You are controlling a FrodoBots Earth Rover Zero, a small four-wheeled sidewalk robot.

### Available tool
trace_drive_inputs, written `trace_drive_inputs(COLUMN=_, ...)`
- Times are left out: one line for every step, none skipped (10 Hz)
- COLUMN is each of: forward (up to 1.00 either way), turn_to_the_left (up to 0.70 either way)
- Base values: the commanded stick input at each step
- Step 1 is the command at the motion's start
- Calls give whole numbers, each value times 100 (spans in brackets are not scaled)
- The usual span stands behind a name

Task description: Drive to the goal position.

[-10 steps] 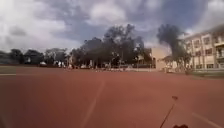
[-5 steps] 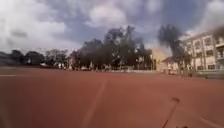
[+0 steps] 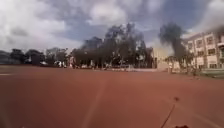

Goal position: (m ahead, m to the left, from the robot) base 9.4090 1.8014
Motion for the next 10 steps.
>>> trace_drive_inputs(forward=70, turn_to_the_left=0)
trace_drive_inputs(forward=70, turn_to_the_left=0)
trace_drive_inputs(forward=70, turn_to_the_left=0)
trace_drive_inputs(forward=70, turn_to_the_left=0)
trace_drive_inputs(forward=70, turn_to_the_left=0)
trace_drive_inputs(forward=70, turn_to_the_left=0)
trace_drive_inputs(forward=70, turn_to_the_left=0)
trace_drive_inputs(forward=70, turn_to_the_left=0)
trace_drive_inputs(forward=70, turn_to_the_left=0)
trace_drive_inputs(forward=70, turn_to_the_left=0)
